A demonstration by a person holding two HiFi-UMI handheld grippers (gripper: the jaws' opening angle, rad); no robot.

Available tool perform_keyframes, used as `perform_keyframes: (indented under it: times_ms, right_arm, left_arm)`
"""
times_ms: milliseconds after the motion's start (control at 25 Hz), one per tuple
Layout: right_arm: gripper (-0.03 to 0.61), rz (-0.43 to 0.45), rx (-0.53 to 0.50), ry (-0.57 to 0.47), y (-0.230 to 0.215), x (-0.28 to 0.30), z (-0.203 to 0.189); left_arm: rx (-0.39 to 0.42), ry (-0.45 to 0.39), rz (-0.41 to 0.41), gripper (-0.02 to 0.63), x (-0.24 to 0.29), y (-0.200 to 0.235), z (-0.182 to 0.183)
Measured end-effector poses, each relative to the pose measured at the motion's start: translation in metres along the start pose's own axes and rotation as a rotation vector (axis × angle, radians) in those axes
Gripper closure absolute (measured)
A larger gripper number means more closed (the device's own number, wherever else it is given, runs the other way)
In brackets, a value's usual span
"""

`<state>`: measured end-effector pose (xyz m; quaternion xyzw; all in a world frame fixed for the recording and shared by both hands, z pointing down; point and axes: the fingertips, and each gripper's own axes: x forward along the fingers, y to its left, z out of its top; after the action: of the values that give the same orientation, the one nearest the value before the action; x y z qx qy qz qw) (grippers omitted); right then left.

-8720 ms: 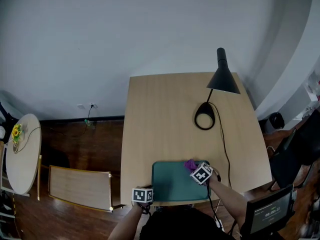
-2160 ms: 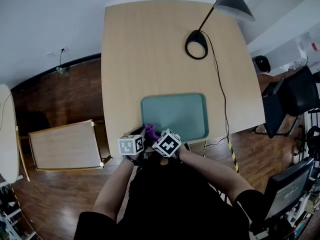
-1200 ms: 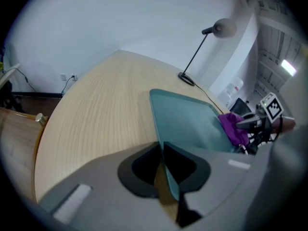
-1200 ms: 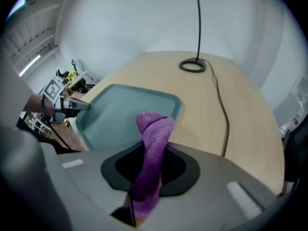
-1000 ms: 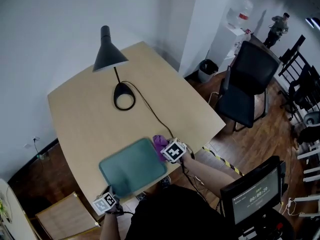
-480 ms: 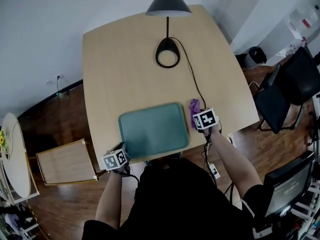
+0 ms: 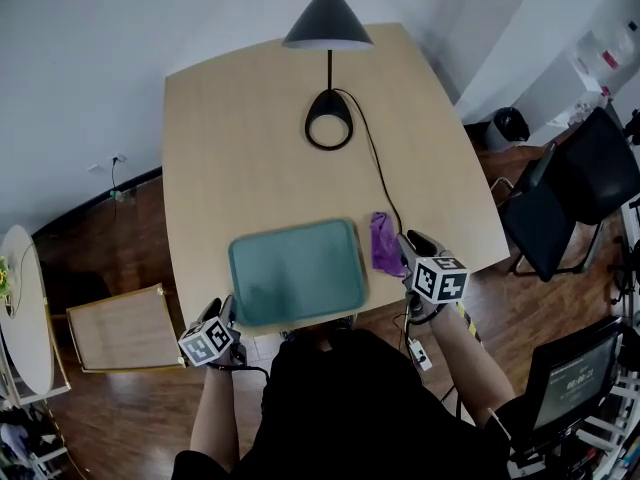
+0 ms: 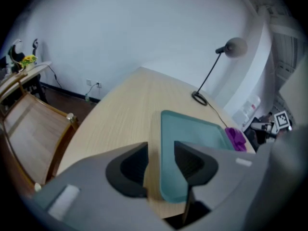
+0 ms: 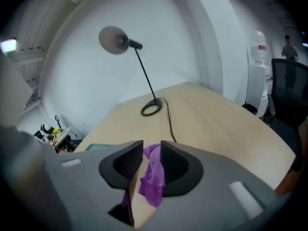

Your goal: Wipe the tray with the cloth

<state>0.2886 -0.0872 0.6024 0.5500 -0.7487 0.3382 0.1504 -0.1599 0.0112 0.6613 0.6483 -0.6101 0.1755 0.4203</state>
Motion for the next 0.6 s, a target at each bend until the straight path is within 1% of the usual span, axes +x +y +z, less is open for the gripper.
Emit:
perform_keyframes:
  times_ms: [80,120,200,240,360,400,440,520,600]
  right_arm:
    - [0.472,0.061,0.013,-0.075,0.016,-0.018,0.015]
    - [0.474,0.099,0.006,-0.102,0.027,-0.026,0.022]
    - [0.474,0.161,-0.023,-0.155,0.050,-0.041,0.036]
    - [0.474,0.178,-0.040,-0.183,0.061,-0.049,0.044]
    - [0.476,0.174,-0.114,-0.284,0.094,-0.082,0.066]
    - [0.476,0.167,-0.141,-0.327,0.106,-0.094,0.073]
    - [0.476,0.159,-0.165,-0.369,0.119,-0.107,0.079]
    - [0.476,0.139,-0.205,-0.441,0.145,-0.136,0.085]
    - [0.476,0.115,-0.226,-0.498,0.169,-0.168,0.084]
  left_arm:
    - [0.034,-0.108,0.036,0.425,-0.026,-0.001,0.030]
    - [0.062,-0.166,0.038,0.426,-0.040,-0.006,0.046]
    - [0.135,-0.274,0.001,0.432,-0.068,-0.029,0.079]
    - [0.181,-0.320,-0.026,0.434,-0.082,-0.045,0.093]
    - [0.338,-0.438,-0.107,0.445,-0.119,-0.091,0.125]
    - [0.376,-0.476,-0.137,0.445,-0.131,-0.105,0.132]
    - [0.397,-0.512,-0.168,0.445,-0.144,-0.116,0.137]
    - [0.410,-0.572,-0.220,0.445,-0.179,-0.135,0.142]
    - [0.428,-0.630,-0.262,0.445,-0.217,-0.144,0.140]
